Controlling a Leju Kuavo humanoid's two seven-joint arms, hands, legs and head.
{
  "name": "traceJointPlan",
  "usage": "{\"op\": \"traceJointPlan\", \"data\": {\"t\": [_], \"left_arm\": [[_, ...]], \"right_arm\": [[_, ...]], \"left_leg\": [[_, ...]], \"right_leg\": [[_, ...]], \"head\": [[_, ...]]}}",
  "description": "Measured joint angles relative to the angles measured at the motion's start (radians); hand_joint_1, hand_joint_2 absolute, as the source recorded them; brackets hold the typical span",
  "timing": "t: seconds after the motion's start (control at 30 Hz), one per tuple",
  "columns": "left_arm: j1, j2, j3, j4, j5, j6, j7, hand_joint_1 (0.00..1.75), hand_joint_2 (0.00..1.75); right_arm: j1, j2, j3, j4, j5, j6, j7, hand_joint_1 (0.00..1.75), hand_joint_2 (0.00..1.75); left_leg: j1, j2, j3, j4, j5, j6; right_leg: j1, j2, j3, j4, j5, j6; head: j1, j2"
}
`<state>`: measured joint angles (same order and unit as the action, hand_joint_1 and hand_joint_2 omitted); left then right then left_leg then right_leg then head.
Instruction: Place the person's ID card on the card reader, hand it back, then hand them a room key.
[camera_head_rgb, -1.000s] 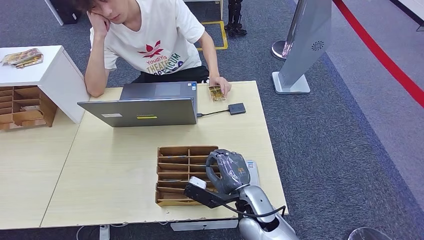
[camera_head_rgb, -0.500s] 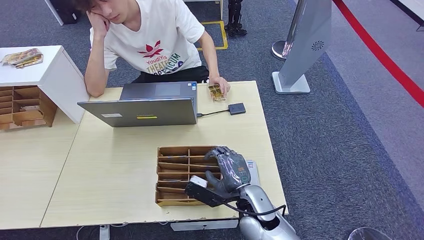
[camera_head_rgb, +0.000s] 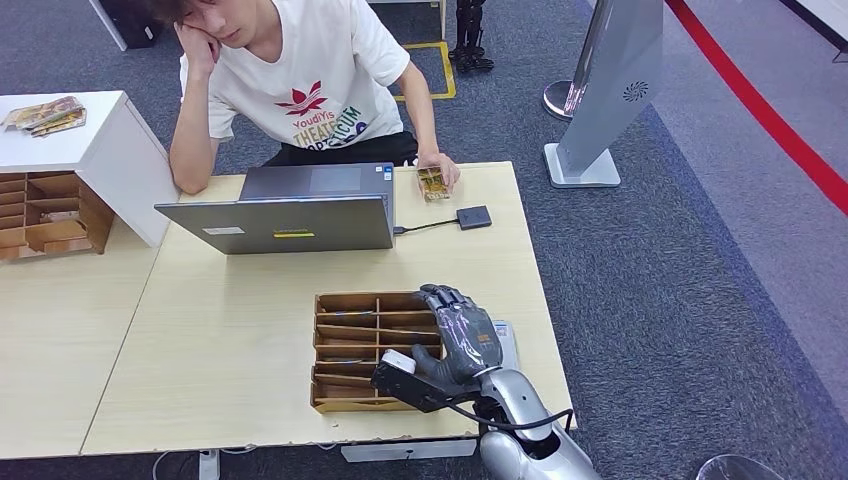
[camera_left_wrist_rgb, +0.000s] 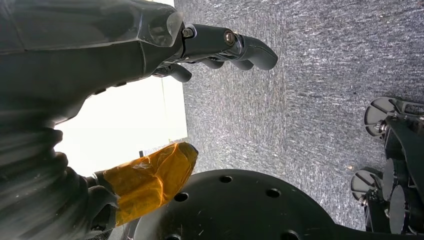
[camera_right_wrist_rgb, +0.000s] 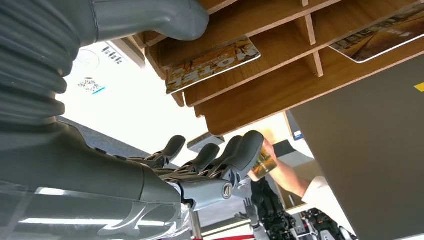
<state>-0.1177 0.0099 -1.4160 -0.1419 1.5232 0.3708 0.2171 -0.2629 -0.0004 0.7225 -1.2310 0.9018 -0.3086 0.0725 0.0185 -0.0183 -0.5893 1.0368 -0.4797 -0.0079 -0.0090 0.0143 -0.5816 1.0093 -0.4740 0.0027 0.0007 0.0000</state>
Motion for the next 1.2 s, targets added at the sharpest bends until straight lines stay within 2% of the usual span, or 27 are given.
{"op": "traceJointPlan", "data": {"t": [0.3,0.4,0.47,0.6,0.63,1.2], "left_arm": [[0.0,0.0,0.0,0.0,0.0,0.0,0.0,0.0,1.75],[0.0,0.0,0.0,0.0,0.0,-0.001,0.0,0.0,1.75],[0.0,0.0,0.0,0.0,0.0,-0.001,0.0,0.0,1.75],[0.0,0.0,0.0,0.0,0.0,-0.002,0.0,0.0,1.75],[0.0,0.0,0.0,0.0,0.0,-0.002,0.0,0.0,1.75],[0.0,0.0,0.0,0.0,0.0,-0.002,-0.001,0.0,1.75]], "right_arm": [[0.0,0.0,0.0,0.0,0.0,0.002,0.0,0.51,1.75],[0.0,0.0,0.0,0.0,0.0,0.006,0.0,0.57,1.75],[0.0,0.0,0.0,0.0,-0.001,0.012,0.0,0.7,1.75],[-0.005,0.0,-0.001,0.001,-0.001,0.018,0.0,1.25,1.75],[-0.007,0.0,-0.001,0.001,-0.002,0.02,0.0,1.31,1.75],[-0.029,0.0,-0.002,0.035,0.01,0.045,0.014,1.39,1.75]], "left_leg": [[0.0,0.0,0.0,0.0,0.0,0.0],[0.0,0.0,0.0,0.0,0.0,0.0],[0.0,0.0,0.0,0.0,0.0,0.0],[0.0,0.0,0.0,0.0,0.0,0.0],[0.0,0.0,0.0,0.0,0.0,0.0],[0.0,0.0,0.0,0.0,0.0,0.0]], "right_leg": [[0.0,0.0,0.0,0.0,0.0,0.0],[0.0,0.0,0.0,0.0,0.0,0.0],[0.0,0.0,0.0,0.0,0.0,0.0],[0.0,0.0,0.0,0.0,0.0,0.0],[0.0,0.0,0.0,0.0,0.0,0.0],[0.0,0.0,0.0,0.0,0.0,0.0]], "head": [[0.0,0.0],[0.0,0.0],[0.0,0.0],[0.0,0.0],[0.0,0.0],[0.0,0.0]]}}
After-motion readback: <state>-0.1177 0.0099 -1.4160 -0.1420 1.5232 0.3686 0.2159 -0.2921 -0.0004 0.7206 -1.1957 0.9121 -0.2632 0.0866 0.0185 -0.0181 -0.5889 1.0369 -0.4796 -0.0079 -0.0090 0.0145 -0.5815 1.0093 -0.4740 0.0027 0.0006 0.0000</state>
